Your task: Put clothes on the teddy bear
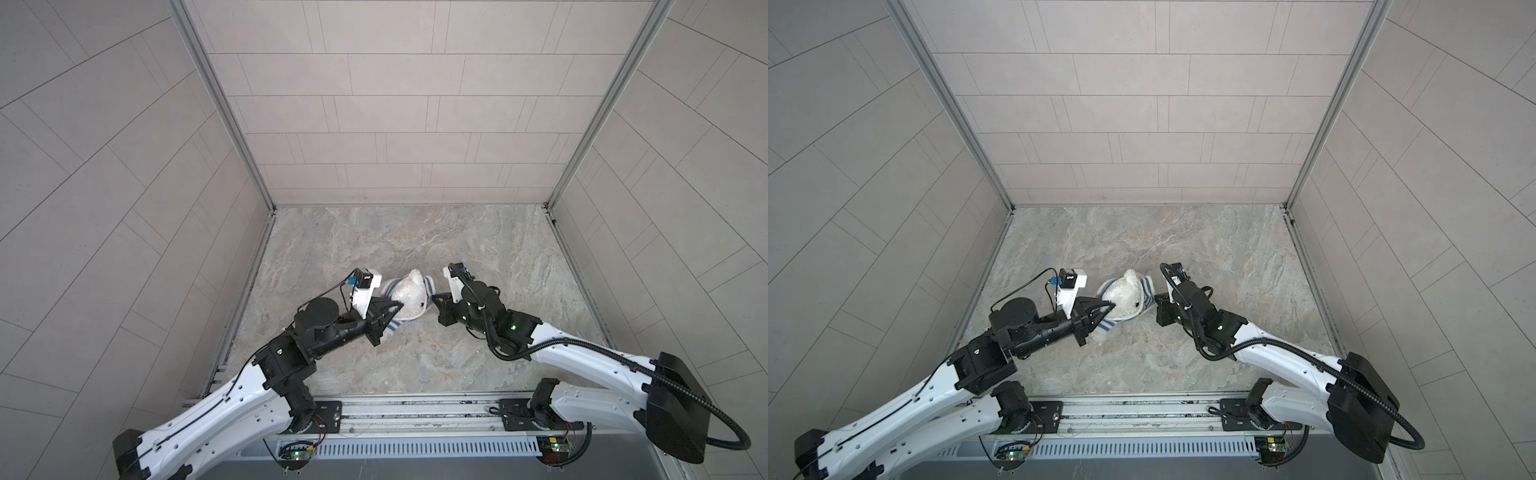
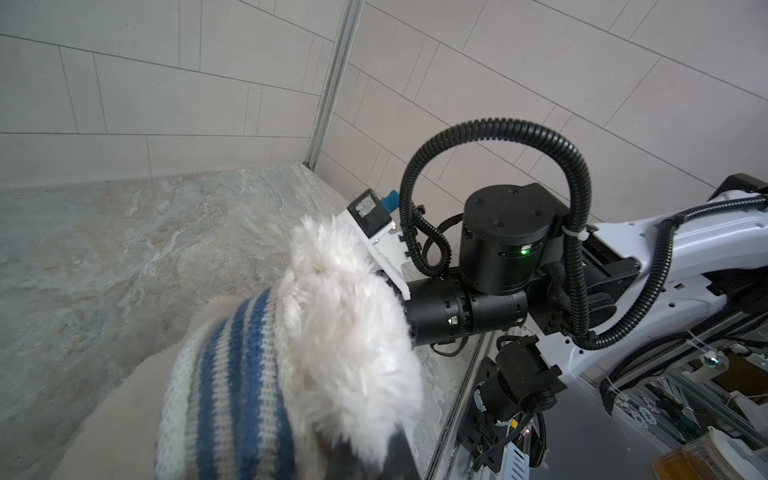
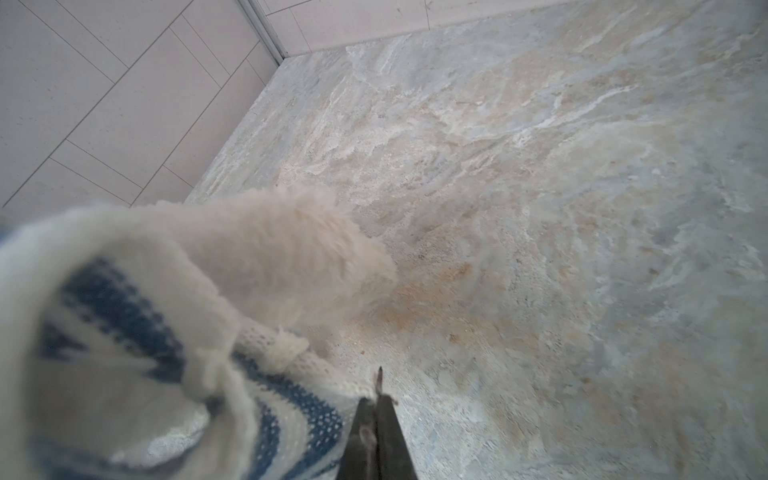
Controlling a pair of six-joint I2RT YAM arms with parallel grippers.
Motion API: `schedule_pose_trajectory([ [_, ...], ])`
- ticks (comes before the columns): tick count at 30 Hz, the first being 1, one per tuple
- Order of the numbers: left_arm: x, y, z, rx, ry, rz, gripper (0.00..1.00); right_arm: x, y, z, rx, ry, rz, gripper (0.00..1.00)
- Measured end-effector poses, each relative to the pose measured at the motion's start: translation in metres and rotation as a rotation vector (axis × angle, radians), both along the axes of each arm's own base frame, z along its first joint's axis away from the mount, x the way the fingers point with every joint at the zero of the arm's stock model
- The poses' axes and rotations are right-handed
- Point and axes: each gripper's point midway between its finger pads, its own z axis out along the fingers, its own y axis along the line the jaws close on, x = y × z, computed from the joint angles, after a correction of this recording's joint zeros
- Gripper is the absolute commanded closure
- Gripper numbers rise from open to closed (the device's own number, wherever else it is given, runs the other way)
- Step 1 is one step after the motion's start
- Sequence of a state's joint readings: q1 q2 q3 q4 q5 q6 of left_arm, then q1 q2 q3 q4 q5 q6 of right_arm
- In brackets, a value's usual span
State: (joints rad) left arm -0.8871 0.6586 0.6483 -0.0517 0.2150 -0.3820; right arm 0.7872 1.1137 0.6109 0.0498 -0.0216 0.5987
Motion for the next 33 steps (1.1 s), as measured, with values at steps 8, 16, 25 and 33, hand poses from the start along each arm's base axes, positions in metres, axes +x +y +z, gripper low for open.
schedule_pose_trajectory([
  [8,0.015,0.01,0.009,-0.053,0.061,0.12,1.0,0.003,0.007,0.023,-0.023,-0.045,0.051,0.99],
  [16,0.037,0.014,0.042,-0.199,0.132,0.235,1.0,-0.044,0.021,0.097,0.058,-0.31,0.212,0.68],
  [25,0.054,0.01,0.056,-0.371,0.247,0.298,1.0,-0.085,0.001,0.111,0.23,-0.399,0.225,0.43],
  [33,0.058,0.007,0.075,-0.508,0.29,0.286,1.0,-0.074,0.027,0.102,0.309,-0.35,0.213,0.42],
])
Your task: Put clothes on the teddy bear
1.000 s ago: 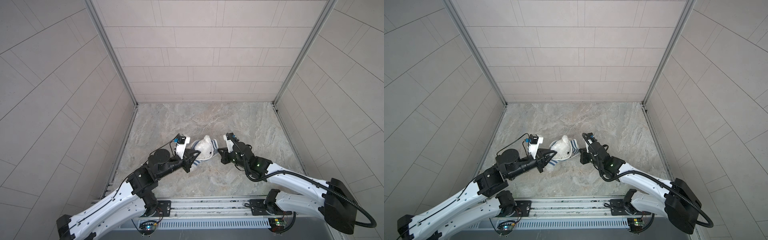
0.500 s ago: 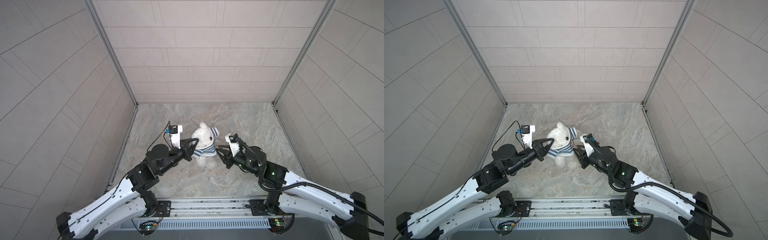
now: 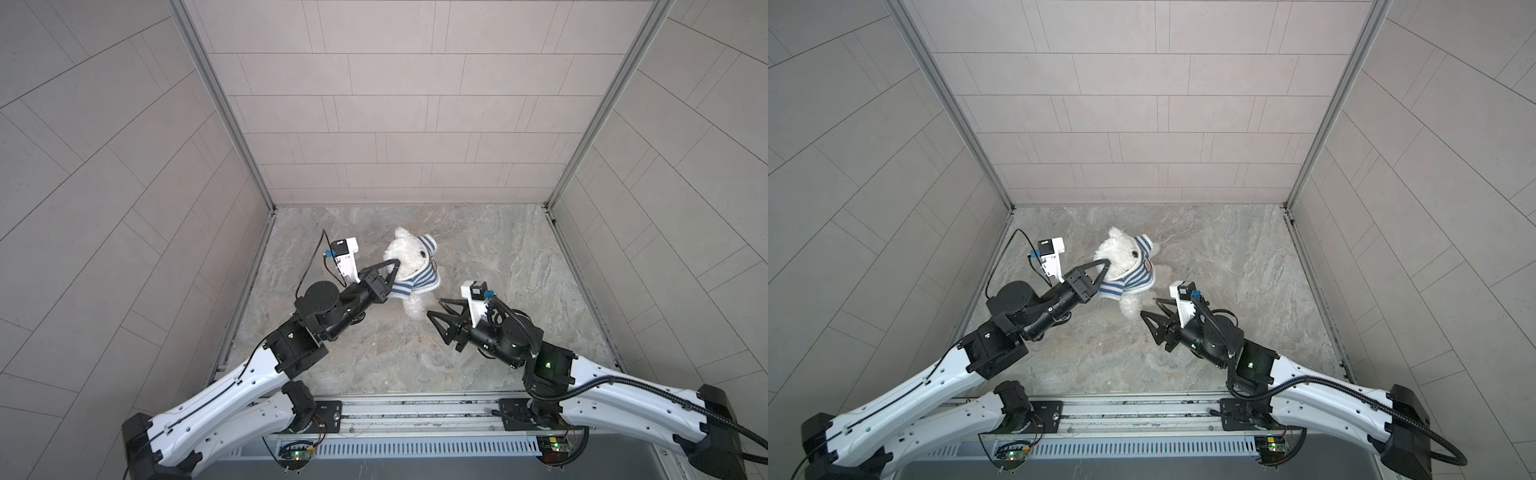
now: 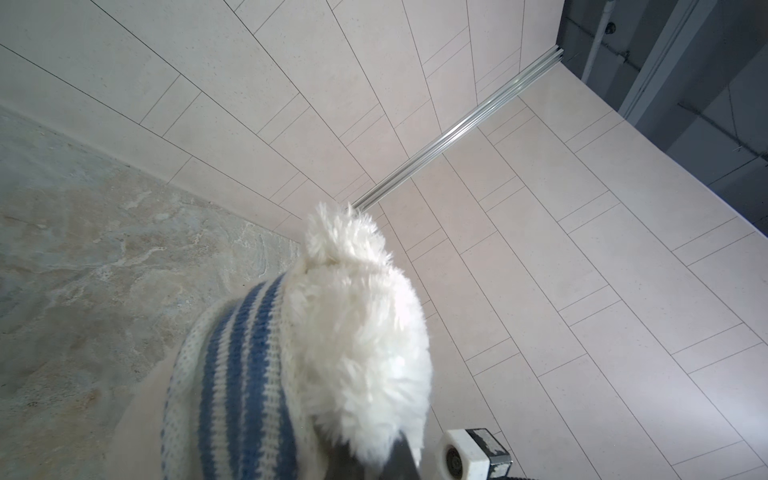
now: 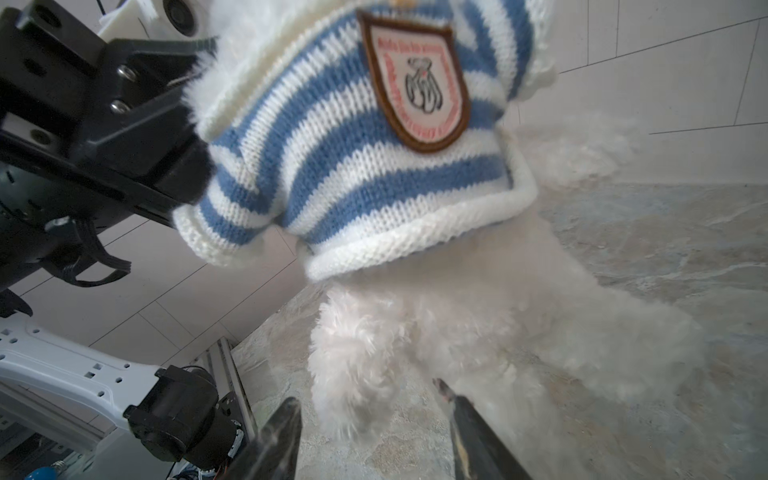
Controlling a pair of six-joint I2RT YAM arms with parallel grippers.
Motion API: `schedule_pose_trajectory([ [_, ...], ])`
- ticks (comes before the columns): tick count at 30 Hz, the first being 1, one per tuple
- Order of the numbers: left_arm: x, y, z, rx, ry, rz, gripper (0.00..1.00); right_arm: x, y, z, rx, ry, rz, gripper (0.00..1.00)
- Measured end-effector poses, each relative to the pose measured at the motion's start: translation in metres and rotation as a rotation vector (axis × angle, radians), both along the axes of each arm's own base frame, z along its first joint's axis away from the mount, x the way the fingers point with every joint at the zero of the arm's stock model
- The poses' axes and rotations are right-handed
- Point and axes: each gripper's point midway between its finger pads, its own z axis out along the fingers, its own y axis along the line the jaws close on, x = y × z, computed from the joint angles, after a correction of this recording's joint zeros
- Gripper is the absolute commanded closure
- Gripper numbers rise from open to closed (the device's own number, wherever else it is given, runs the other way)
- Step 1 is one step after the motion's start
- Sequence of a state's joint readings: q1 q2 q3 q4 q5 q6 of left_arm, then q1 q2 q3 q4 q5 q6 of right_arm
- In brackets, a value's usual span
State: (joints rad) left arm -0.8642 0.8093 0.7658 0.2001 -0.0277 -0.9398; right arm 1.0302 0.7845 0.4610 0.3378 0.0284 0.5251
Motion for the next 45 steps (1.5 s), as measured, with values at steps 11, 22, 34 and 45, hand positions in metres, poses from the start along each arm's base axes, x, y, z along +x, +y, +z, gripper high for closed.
schedule_pose_trajectory([
  [11,0.001,-0.001,-0.003,-0.053,0.019,-0.005,1.0,0.008,0.027,0.046,0.218,-0.024,0.029,0.48],
  [22,-0.002,-0.002,0.006,-0.095,-0.001,-0.02,1.0,0.015,0.028,0.053,0.246,-0.017,0.003,0.67],
  [34,-0.009,-0.009,0.007,-0.11,-0.005,-0.046,1.0,0.02,0.026,0.059,0.246,-0.025,-0.031,0.92],
  [45,-0.007,-0.007,0.006,-0.152,0.036,-0.048,1.0,0.024,0.024,0.02,0.098,0.043,-0.069,1.0],
])
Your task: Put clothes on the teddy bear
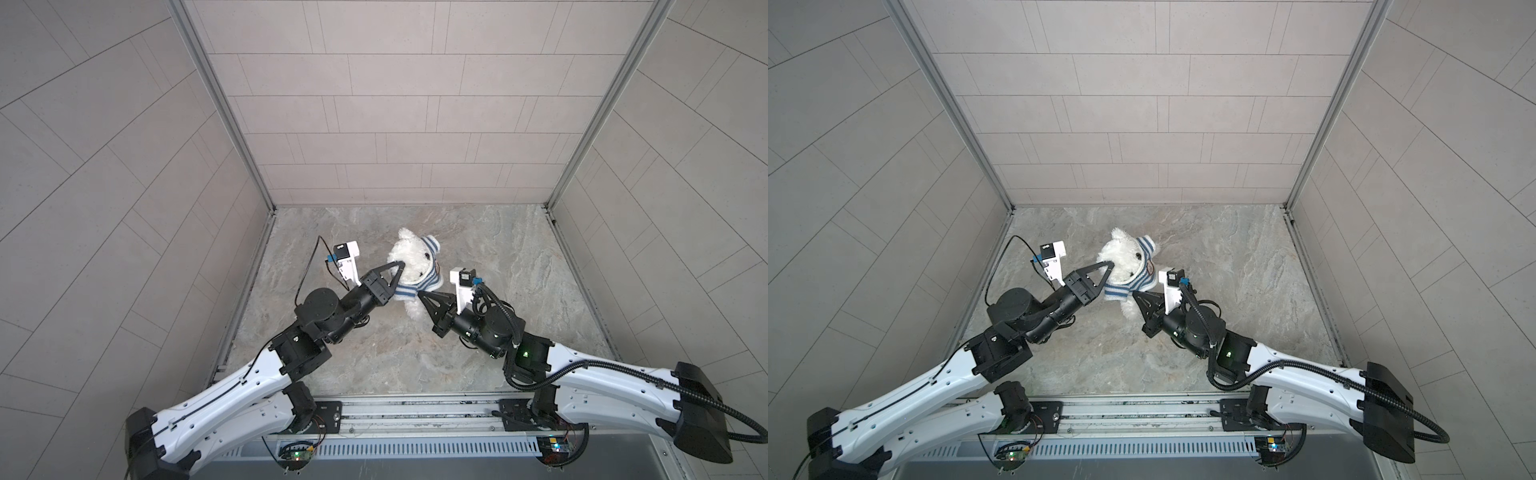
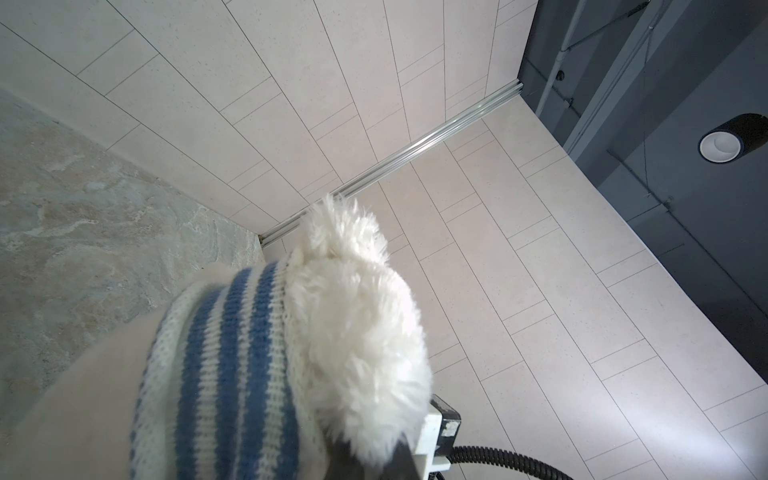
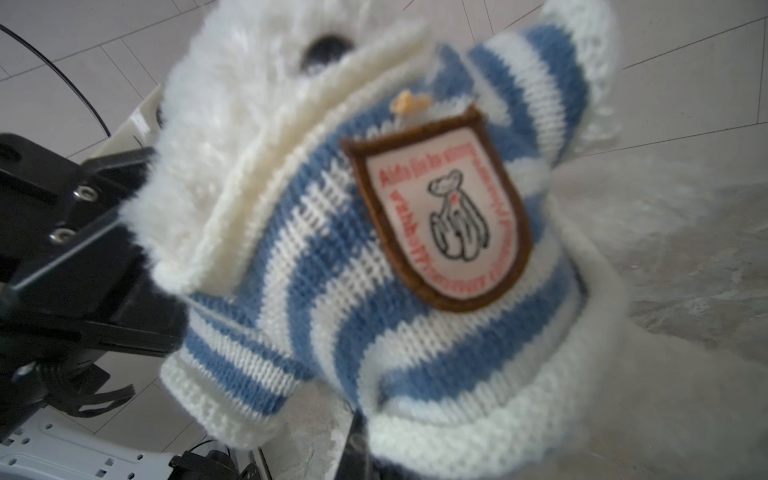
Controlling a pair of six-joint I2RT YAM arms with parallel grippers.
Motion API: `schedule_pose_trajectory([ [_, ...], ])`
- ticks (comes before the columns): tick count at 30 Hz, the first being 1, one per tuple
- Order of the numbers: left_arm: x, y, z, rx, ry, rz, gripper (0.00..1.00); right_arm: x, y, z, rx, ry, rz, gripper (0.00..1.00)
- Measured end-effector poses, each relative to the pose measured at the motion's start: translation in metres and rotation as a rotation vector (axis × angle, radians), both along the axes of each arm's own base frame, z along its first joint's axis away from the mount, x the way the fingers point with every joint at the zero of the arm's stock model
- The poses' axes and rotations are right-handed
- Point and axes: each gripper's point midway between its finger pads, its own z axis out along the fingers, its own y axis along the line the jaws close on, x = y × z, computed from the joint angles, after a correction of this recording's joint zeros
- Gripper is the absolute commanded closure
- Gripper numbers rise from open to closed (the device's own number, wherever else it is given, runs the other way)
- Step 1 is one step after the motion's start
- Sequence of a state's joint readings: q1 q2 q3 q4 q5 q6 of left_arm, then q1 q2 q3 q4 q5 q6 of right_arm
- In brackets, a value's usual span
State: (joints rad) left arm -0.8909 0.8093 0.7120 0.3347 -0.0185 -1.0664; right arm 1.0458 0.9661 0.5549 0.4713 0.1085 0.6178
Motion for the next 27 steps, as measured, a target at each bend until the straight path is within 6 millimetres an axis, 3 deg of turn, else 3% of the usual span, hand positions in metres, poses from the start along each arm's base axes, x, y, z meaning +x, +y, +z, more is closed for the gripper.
schedule_pose_trajectory([
  [19,-0.003,-0.001,-0.031,0.137,0.075,-0.046,1.0,0.002,-0.043,-0.052,-0.082,0.116,-0.105,1.0],
  [27,-0.013,0.0,-0.047,0.227,0.113,-0.088,1.0,0.016,-0.086,-0.102,-0.173,0.209,-0.22,1.0],
])
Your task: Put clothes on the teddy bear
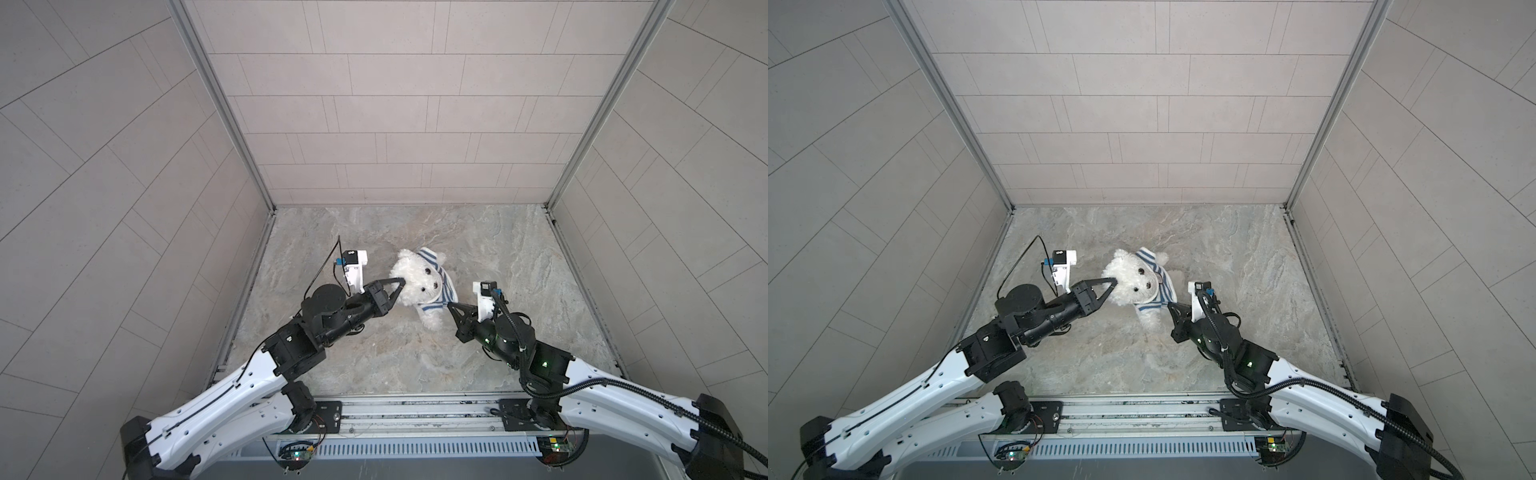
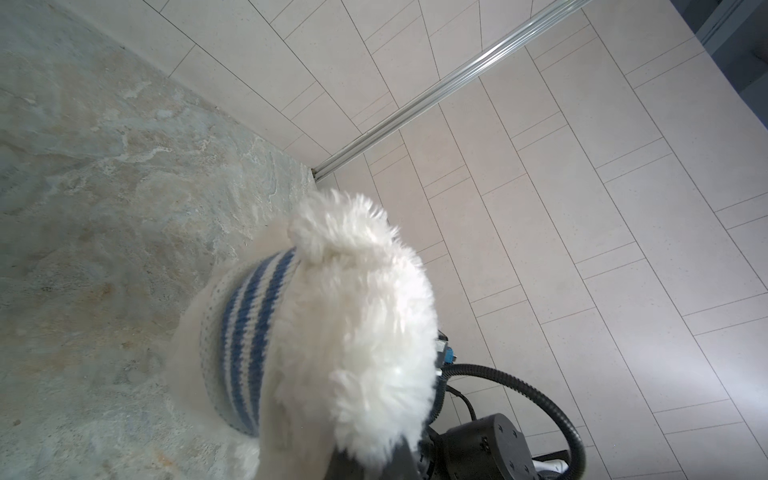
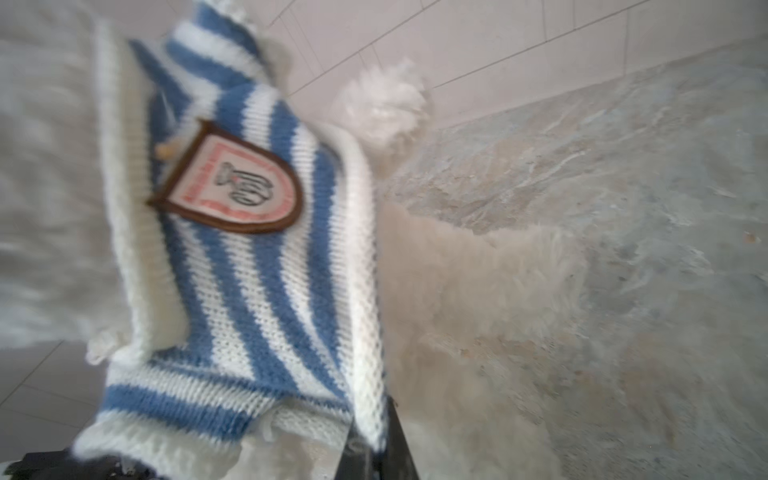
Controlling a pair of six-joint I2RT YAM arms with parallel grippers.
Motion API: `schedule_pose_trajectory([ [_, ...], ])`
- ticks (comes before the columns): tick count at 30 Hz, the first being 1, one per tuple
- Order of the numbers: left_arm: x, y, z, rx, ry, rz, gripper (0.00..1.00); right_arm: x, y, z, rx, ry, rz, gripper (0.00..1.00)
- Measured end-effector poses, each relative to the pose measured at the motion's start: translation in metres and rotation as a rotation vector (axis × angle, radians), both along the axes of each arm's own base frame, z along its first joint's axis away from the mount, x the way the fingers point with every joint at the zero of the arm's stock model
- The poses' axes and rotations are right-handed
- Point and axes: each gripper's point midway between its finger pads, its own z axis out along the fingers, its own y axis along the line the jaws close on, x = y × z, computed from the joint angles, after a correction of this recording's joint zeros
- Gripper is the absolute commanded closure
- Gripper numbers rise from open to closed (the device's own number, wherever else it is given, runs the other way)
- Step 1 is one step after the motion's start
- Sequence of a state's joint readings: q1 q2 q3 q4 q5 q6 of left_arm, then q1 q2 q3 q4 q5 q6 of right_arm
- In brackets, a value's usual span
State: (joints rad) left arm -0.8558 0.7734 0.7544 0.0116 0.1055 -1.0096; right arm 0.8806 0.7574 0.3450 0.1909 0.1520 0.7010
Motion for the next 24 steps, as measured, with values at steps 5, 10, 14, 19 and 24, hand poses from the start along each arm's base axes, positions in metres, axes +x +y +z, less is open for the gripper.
schedule_pose_trajectory([
  [5,-0.007,0.004,-0.009,0.068,0.009,-0.023,1.0,0.004,-0.011,-0.013,-0.028,0.029,-0.012,1.0],
  [10,-0.01,0.003,-0.016,0.107,-0.015,-0.049,1.0,0.0,-0.005,-0.019,-0.052,0.043,0.043,1.0],
  [14,-0.005,0.003,-0.024,0.112,-0.024,-0.047,1.0,-0.012,0.007,-0.021,-0.064,0.031,0.136,1.0],
  [19,0.001,0.005,-0.02,0.091,-0.026,-0.024,1.0,-0.043,0.03,0.001,-0.001,-0.075,0.294,0.95],
  [24,0.008,0.005,-0.007,0.007,-0.037,0.013,1.0,-0.053,0.046,0.038,0.119,-0.147,0.371,0.93],
])
